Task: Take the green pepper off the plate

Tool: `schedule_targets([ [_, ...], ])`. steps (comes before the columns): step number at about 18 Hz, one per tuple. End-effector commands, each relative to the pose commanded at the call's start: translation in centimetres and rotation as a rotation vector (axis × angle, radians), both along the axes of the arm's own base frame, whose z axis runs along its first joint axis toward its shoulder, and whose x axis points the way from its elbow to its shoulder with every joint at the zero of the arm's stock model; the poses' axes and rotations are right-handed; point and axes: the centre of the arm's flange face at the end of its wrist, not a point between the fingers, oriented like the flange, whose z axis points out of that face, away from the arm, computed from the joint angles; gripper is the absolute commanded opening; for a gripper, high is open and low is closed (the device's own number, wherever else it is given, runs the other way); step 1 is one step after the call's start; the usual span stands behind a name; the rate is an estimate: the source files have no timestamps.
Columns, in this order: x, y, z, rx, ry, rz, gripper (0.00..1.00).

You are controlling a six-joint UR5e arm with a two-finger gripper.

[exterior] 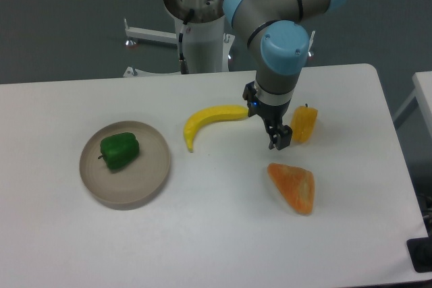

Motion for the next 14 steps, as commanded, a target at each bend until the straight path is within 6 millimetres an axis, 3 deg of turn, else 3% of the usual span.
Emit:
schedule_targets([
  [6,0.1,0.1,0.1,0.006,-0.005,0.001,1.0],
  [9,1.1,0.7,-0.8,0.006,-0.031,0.005,1.0],
  [14,6.2,1.3,-0.7,-0.004,-0.038,0.012,1.0],
])
